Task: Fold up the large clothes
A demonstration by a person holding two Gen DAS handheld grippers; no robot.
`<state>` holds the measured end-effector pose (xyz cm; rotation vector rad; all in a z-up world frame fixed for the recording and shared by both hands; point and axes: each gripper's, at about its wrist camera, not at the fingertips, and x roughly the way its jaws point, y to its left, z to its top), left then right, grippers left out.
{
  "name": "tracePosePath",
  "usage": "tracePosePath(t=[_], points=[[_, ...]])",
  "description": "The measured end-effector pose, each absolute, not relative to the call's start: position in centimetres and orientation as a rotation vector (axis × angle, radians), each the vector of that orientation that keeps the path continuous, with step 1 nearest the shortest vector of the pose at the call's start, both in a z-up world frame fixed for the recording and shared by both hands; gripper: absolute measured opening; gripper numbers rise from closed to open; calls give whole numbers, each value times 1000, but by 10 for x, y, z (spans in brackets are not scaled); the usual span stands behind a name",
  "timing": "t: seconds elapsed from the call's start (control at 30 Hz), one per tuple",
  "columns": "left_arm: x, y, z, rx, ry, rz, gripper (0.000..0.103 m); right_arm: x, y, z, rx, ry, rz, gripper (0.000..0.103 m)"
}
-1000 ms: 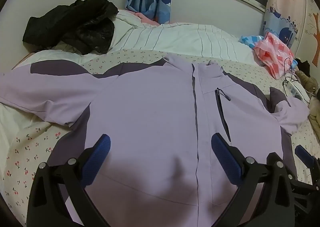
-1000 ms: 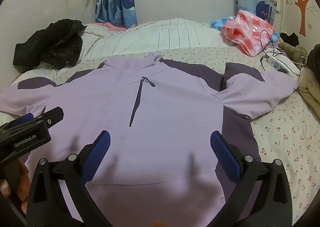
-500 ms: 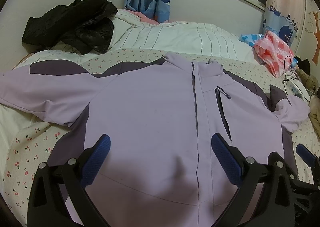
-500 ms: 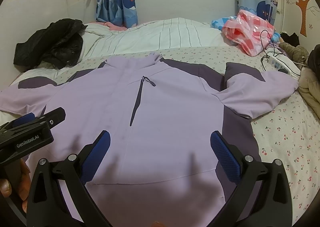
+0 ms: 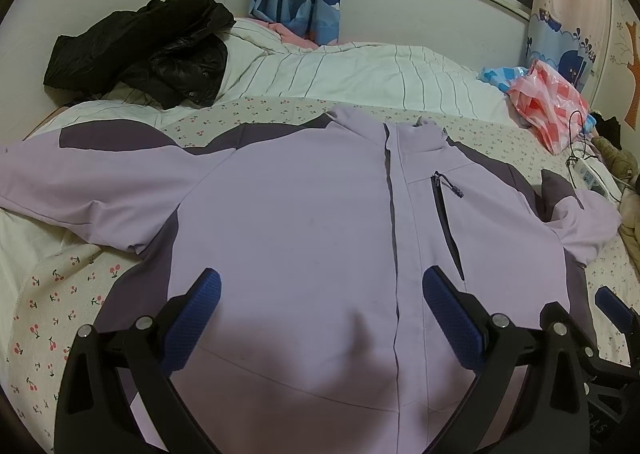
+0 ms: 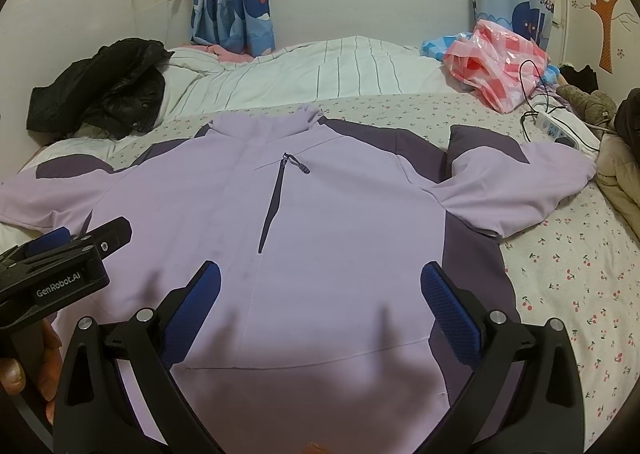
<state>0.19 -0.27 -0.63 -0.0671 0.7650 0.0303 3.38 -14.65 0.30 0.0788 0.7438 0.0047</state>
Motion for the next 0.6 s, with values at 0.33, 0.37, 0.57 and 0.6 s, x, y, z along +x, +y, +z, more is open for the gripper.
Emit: tracePosePath(t=[0.33,0.37,0.57,0.6], points=[[2,-3,-7,-62,763,31,97,30,-152,6,78,741,4,97],[3,-2,-7,-64,763,31,97,30,-152,6,77,741,4,97],[3,-3,-6,-62,761,31,97,30,-152,6,73,739,4,97],[2,-3,-6,-63,762,30,97,30,-152,6,72,739,3,97]])
